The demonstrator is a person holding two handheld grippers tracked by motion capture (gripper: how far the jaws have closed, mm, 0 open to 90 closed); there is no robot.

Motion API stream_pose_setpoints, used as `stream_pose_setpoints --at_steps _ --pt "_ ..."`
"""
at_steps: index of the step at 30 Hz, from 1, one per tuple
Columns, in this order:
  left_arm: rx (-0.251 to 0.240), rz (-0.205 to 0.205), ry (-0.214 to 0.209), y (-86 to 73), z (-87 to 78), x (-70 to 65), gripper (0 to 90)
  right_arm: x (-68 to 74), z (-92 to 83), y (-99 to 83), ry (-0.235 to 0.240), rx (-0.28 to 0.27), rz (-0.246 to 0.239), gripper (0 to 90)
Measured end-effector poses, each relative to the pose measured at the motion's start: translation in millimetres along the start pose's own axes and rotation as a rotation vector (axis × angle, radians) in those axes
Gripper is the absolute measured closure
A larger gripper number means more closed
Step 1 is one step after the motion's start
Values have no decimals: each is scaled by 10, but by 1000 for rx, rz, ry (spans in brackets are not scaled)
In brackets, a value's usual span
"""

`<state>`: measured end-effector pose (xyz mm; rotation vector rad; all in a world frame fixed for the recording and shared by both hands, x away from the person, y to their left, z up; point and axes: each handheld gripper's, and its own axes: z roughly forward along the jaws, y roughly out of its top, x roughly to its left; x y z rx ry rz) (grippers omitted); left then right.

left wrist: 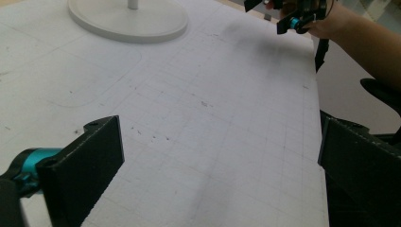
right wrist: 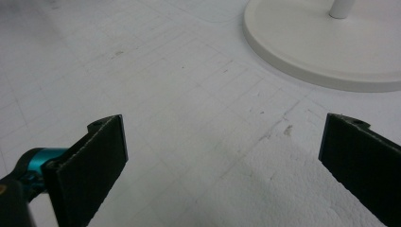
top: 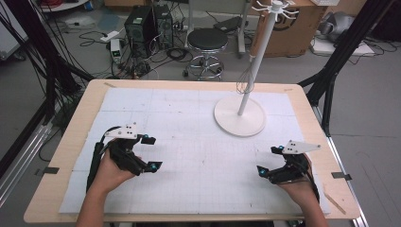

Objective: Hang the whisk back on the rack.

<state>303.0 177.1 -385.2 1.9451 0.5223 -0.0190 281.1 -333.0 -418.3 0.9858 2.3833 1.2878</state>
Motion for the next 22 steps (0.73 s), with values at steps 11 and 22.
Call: stream_pose_setpoints --at_steps 11,22 --pt "11 -3 10 -25 -8 7 16 6 2 1 2 -1 -1 8" --pt "36 -15 21 -73 9 28 16 12 28 8 6 6 -1 8"
